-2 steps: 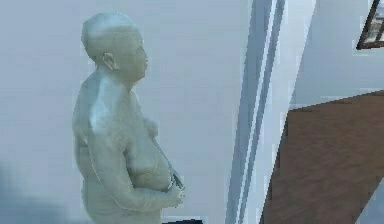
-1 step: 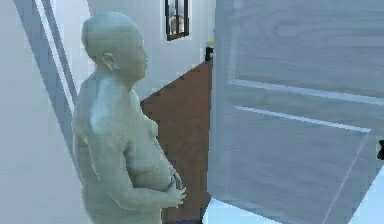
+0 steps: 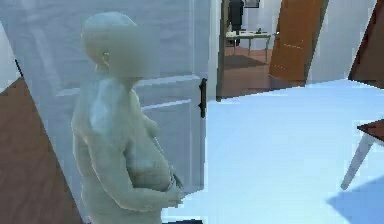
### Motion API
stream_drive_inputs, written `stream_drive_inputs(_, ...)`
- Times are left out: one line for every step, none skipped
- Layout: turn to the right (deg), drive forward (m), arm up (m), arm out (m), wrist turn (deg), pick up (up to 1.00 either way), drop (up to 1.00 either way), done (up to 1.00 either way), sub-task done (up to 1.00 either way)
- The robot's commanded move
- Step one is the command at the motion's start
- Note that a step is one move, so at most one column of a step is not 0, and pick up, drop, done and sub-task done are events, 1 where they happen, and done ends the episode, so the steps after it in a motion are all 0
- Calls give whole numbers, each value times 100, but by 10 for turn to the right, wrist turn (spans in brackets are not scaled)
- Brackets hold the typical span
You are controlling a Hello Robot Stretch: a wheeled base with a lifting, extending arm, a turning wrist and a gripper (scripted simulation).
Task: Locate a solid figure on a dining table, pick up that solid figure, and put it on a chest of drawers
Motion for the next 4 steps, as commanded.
stream_drive_inputs(450, 0, 0, 0, 0, 0, 0, 0, 0)
stream_drive_inputs(210, 0, 0, 0, 0, 0, 0, 0, 0)
stream_drive_inputs(0, 5, 0, 0, 0, 0, 0, 0, 0)
stream_drive_inputs(-450, 0, 0, 0, 0, 0, 0, 0, 0)
